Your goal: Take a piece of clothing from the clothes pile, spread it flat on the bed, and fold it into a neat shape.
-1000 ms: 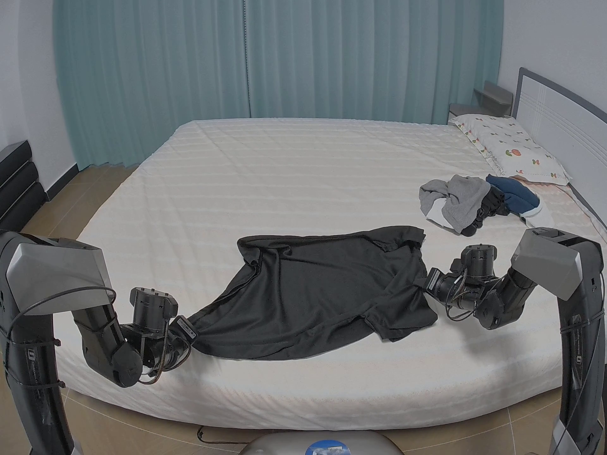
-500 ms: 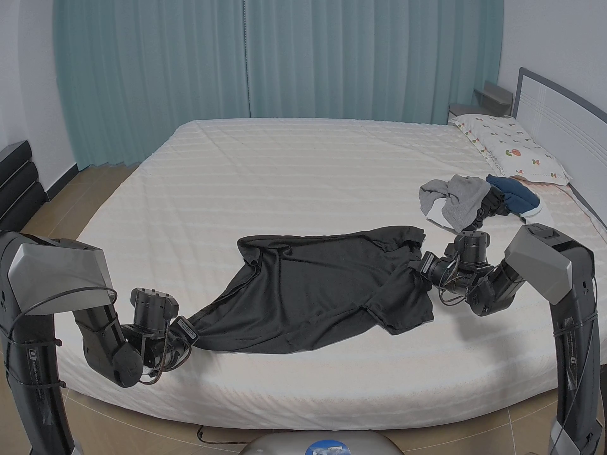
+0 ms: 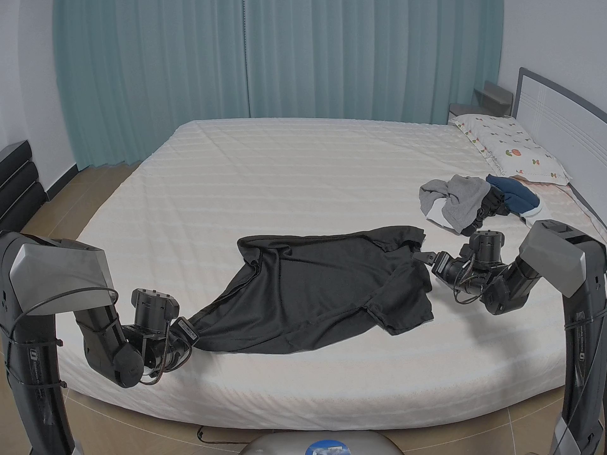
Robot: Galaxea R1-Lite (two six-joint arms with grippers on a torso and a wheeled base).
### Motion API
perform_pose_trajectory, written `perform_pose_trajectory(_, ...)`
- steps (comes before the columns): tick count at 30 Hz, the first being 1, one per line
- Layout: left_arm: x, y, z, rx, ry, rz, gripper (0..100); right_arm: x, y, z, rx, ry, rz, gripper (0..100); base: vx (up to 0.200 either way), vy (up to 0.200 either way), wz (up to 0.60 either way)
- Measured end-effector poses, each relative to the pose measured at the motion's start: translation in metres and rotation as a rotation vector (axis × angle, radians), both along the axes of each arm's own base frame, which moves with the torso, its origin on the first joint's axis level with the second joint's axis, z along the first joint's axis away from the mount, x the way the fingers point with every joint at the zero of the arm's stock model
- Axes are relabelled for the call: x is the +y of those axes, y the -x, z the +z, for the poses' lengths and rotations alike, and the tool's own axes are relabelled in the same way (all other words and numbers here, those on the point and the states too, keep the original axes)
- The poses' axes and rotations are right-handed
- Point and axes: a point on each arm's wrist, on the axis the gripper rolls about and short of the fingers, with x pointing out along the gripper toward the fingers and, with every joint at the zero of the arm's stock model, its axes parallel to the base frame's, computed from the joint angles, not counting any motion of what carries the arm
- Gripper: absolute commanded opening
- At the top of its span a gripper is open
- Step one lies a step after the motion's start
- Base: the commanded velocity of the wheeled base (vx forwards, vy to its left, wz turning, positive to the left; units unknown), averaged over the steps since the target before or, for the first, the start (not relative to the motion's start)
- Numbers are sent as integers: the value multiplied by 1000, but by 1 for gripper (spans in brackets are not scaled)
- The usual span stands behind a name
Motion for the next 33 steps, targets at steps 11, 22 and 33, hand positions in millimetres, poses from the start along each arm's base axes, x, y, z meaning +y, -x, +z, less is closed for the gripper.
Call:
perform_pose_trajectory(11, 0, 1, 0, 3, -1, -1, 0, -22, 57, -10, 142, -37, 38, 100, 0, 0, 0)
perform_pose_trajectory(22, -1, 2, 1, 2, 1, -4, 0, 1, 70, -17, 172, -41, 104, 100, 0, 0, 0)
perform_pose_trajectory(33, -1, 2, 0, 2, -2, -8, 0, 4, 75, -22, 210, -28, 112, 0, 0, 0, 0)
